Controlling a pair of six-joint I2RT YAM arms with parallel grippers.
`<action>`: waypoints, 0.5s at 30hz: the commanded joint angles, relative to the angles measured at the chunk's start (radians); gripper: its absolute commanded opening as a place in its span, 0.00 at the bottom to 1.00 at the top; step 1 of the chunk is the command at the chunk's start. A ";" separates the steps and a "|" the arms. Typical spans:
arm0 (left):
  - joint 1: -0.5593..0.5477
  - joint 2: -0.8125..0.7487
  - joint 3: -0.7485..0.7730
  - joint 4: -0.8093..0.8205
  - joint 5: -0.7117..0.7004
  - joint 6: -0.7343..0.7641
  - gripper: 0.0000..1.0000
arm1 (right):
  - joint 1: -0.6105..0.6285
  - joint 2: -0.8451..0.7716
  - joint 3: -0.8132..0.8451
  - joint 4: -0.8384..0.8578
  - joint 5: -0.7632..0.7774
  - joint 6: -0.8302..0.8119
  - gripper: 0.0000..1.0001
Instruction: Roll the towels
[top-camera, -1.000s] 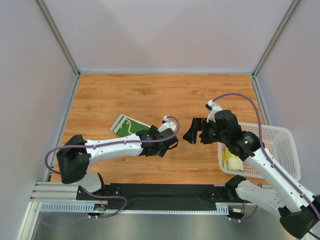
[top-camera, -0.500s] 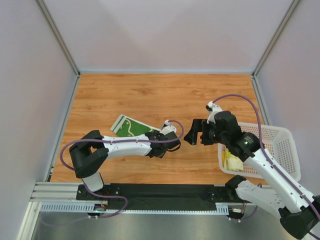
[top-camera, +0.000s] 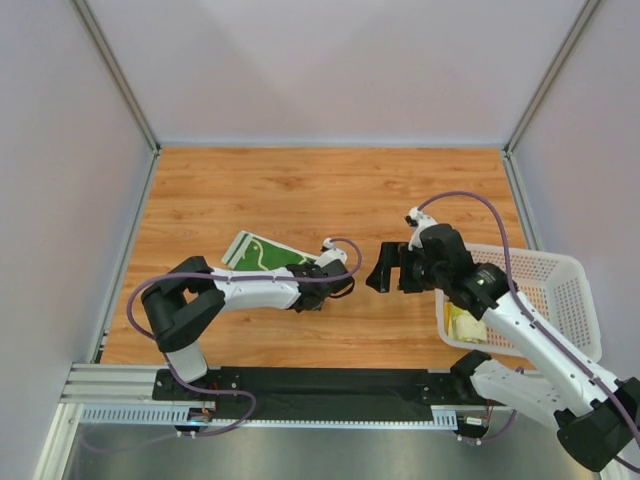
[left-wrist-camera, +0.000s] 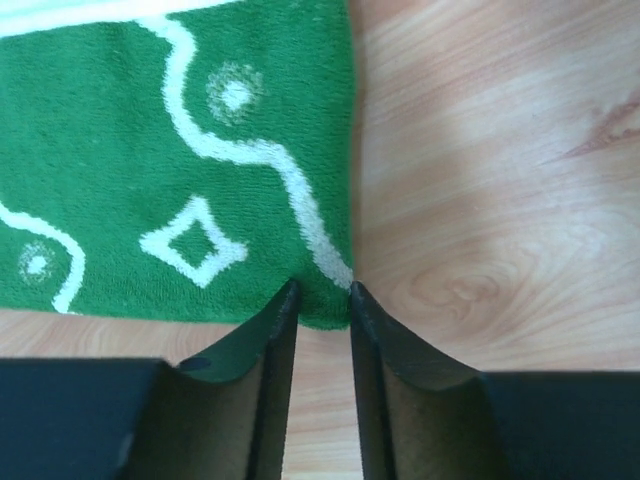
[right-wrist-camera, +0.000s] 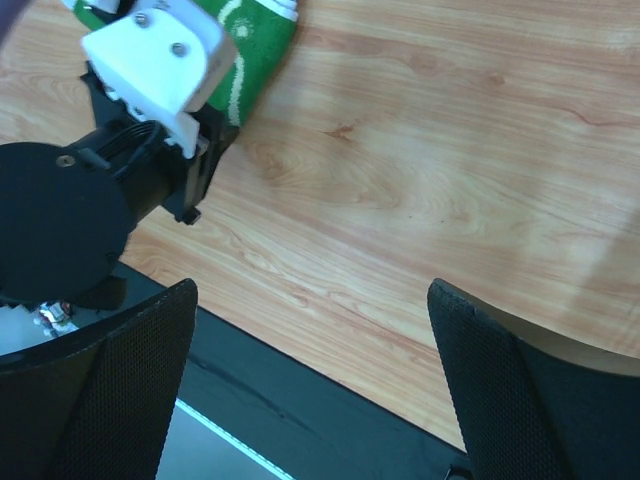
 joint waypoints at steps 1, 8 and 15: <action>0.021 -0.006 -0.066 0.050 0.049 0.011 0.29 | 0.002 0.055 0.030 0.014 0.051 0.027 0.98; 0.029 -0.097 -0.121 0.102 0.120 0.048 0.05 | -0.064 0.235 0.094 0.051 -0.072 0.127 0.99; 0.029 -0.225 -0.163 0.130 0.222 0.028 0.02 | -0.064 0.549 0.143 0.273 -0.310 0.217 0.98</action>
